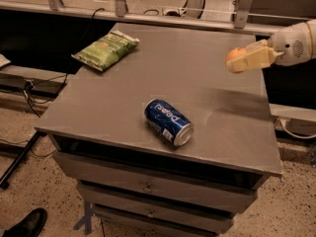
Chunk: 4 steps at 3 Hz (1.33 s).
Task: Move orange near pepsi can
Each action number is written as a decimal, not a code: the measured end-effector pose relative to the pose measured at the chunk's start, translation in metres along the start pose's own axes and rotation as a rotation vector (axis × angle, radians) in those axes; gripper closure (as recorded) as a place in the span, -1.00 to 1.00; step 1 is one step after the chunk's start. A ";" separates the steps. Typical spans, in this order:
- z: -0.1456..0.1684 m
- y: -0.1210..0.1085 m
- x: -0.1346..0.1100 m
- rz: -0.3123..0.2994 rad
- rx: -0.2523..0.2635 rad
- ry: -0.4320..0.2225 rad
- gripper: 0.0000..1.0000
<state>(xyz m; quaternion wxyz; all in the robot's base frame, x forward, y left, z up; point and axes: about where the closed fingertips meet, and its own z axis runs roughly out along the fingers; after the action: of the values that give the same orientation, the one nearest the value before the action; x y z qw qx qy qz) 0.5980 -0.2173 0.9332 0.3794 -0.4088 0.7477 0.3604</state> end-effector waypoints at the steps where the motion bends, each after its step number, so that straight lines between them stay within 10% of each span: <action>1: 0.004 0.029 0.028 -0.047 -0.073 0.001 1.00; 4: 0.029 0.071 0.082 -0.208 -0.184 -0.002 1.00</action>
Offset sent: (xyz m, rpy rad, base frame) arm -0.0881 0.0266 -0.0685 0.0123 -0.0709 0.2456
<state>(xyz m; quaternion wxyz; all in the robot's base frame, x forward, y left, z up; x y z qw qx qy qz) 0.5119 -0.1913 0.8660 0.3762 -0.5168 0.6648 0.3867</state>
